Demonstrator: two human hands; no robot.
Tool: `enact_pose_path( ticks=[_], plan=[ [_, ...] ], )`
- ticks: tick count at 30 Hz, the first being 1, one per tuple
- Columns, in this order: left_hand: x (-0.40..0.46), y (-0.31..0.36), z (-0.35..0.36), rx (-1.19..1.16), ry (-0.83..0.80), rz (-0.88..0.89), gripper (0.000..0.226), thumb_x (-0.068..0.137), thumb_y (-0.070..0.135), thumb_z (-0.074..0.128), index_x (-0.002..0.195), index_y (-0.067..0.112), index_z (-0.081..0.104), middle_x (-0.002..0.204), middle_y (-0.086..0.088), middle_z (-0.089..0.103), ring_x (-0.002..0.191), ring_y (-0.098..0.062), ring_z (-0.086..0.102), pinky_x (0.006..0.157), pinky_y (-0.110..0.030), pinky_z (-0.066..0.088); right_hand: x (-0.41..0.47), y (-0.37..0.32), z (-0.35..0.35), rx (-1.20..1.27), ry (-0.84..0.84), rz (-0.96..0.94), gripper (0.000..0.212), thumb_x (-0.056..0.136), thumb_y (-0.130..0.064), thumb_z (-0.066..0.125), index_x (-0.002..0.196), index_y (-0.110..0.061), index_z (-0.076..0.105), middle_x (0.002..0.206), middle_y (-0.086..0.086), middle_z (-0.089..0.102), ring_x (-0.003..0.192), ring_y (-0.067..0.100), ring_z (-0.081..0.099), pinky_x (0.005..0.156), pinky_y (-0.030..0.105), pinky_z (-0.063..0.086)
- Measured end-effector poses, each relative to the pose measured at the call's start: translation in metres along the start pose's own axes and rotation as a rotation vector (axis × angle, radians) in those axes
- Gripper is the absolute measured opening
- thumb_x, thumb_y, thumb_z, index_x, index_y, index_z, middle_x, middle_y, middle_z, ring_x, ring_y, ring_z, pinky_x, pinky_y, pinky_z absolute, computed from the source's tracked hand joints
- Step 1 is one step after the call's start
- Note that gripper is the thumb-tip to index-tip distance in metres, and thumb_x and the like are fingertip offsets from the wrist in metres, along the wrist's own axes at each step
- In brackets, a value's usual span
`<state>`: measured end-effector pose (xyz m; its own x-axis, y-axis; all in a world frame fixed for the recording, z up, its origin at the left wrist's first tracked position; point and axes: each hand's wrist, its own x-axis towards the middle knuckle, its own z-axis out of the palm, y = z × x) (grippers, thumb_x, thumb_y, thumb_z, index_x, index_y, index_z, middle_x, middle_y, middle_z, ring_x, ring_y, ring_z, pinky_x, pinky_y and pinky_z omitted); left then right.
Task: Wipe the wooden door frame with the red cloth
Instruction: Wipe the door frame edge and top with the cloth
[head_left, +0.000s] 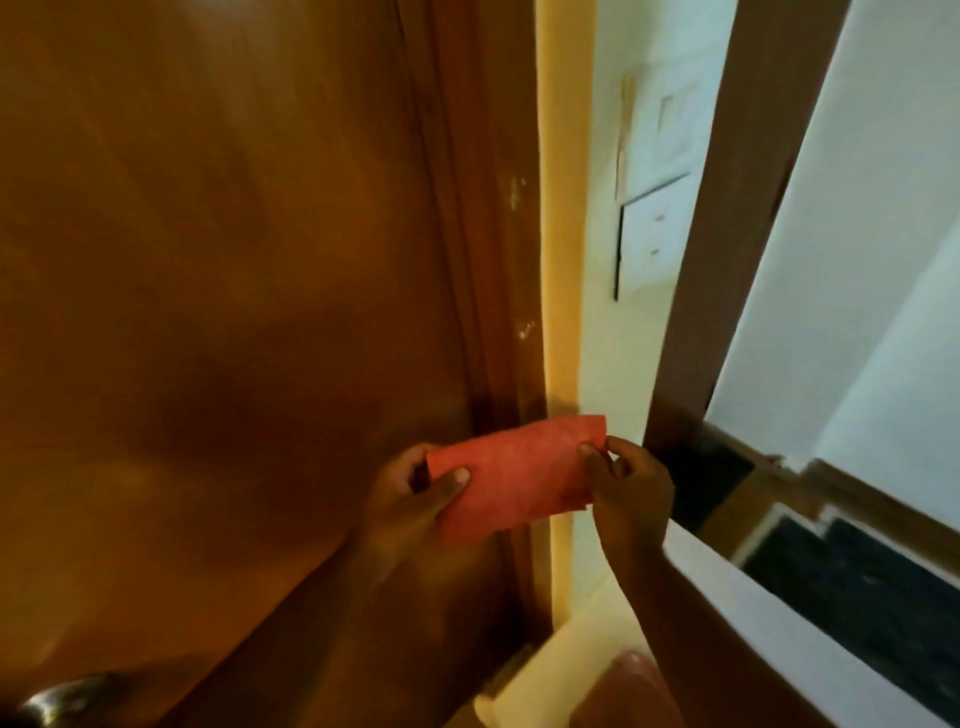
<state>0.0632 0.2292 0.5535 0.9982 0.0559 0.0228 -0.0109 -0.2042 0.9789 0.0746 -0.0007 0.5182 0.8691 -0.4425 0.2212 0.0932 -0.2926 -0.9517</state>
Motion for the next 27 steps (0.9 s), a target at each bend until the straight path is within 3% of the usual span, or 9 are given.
enact_pose_path(
  ticks=[4,8,11,13,16,18,21,25,27],
  plan=[
    [0.007,0.021,-0.021,0.088,0.028,0.219,0.043,0.069,0.054,0.070,0.094,0.019,0.066,0.086,0.006,0.071,0.078,-0.007,0.066,0.066,-0.027,0.050,0.009,-0.043,0.050,0.128,0.184,0.028,0.020,0.092,-0.039,0.061,0.108,-0.028,0.063,0.084,-0.013,0.064,0.078,0.007,0.062,0.078,0.038,0.056],
    [0.016,0.025,-0.032,0.193,0.037,0.308,0.045,0.070,0.060,0.065,0.099,0.025,0.065,0.091,0.005,0.070,0.080,-0.010,0.067,0.065,-0.031,0.050,0.000,-0.055,0.087,0.216,0.164,0.020,0.040,0.096,-0.051,0.047,0.132,-0.036,0.045,0.126,-0.007,0.062,0.112,0.015,0.061,0.098,0.041,0.051],
    [0.017,0.039,-0.036,0.227,0.027,0.355,0.045,0.071,0.061,0.063,0.111,0.043,0.057,0.111,0.013,0.067,0.096,-0.002,0.066,0.071,-0.016,0.051,-0.009,-0.056,0.102,0.208,0.068,-0.053,0.069,0.092,-0.062,0.042,0.152,-0.038,0.017,0.153,-0.007,0.038,0.132,0.013,0.045,0.102,0.029,0.046],
    [0.011,0.062,-0.038,0.260,0.011,0.431,0.057,0.077,0.059,0.060,0.131,0.049,0.042,0.135,0.016,0.054,0.112,0.002,0.060,0.079,-0.019,0.054,-0.015,-0.063,0.110,0.103,-0.029,-0.078,0.080,0.091,-0.065,0.036,0.153,-0.038,-0.006,0.160,-0.011,0.015,0.139,0.012,0.031,0.103,0.020,0.038],
    [0.015,0.103,-0.051,0.646,0.200,0.869,0.067,0.091,0.048,0.054,0.150,0.029,0.027,0.152,-0.004,0.044,0.134,-0.018,0.050,0.101,-0.040,0.048,-0.014,-0.069,0.121,-0.028,-0.046,-0.150,0.087,0.087,-0.074,0.030,0.148,-0.040,-0.023,0.165,-0.003,-0.003,0.150,0.024,0.011,0.118,0.045,0.027],
    [0.030,0.130,-0.059,1.090,0.503,1.066,0.067,0.095,0.048,0.049,0.154,0.022,0.027,0.158,-0.017,0.032,0.143,-0.036,0.035,0.114,-0.059,0.029,-0.014,-0.074,0.125,-0.057,-0.028,-0.148,0.097,0.084,-0.075,0.032,0.151,-0.029,-0.020,0.165,0.002,-0.009,0.151,0.024,-0.002,0.121,0.045,0.015],
    [0.054,0.149,-0.067,1.417,0.818,0.838,0.077,0.097,0.061,0.037,0.159,0.022,0.014,0.164,-0.019,0.010,0.149,-0.041,0.010,0.113,-0.068,0.003,-0.014,-0.090,0.131,-0.082,0.039,-0.114,0.107,0.080,-0.075,0.041,0.153,-0.020,-0.014,0.165,0.008,-0.007,0.151,0.030,0.000,0.120,0.047,0.018],
    [0.069,0.142,-0.069,1.617,0.876,0.809,0.077,0.098,0.061,0.034,0.159,0.018,0.015,0.164,-0.018,0.007,0.149,-0.036,0.003,0.105,-0.075,0.004,0.007,-0.107,0.137,-0.185,0.164,-0.308,0.100,0.083,-0.063,0.051,0.153,-0.017,-0.004,0.162,0.020,0.006,0.148,0.039,0.010,0.114,0.058,0.027],
    [0.072,0.139,-0.067,1.638,0.928,0.806,0.077,0.097,0.061,0.034,0.159,0.017,0.017,0.164,-0.018,0.010,0.148,-0.036,0.006,0.104,-0.076,0.006,0.024,-0.120,0.134,-0.224,0.217,-0.412,0.096,0.085,-0.057,0.053,0.152,-0.012,0.002,0.161,0.023,0.012,0.147,0.039,0.011,0.116,0.055,0.021]
  ],
)
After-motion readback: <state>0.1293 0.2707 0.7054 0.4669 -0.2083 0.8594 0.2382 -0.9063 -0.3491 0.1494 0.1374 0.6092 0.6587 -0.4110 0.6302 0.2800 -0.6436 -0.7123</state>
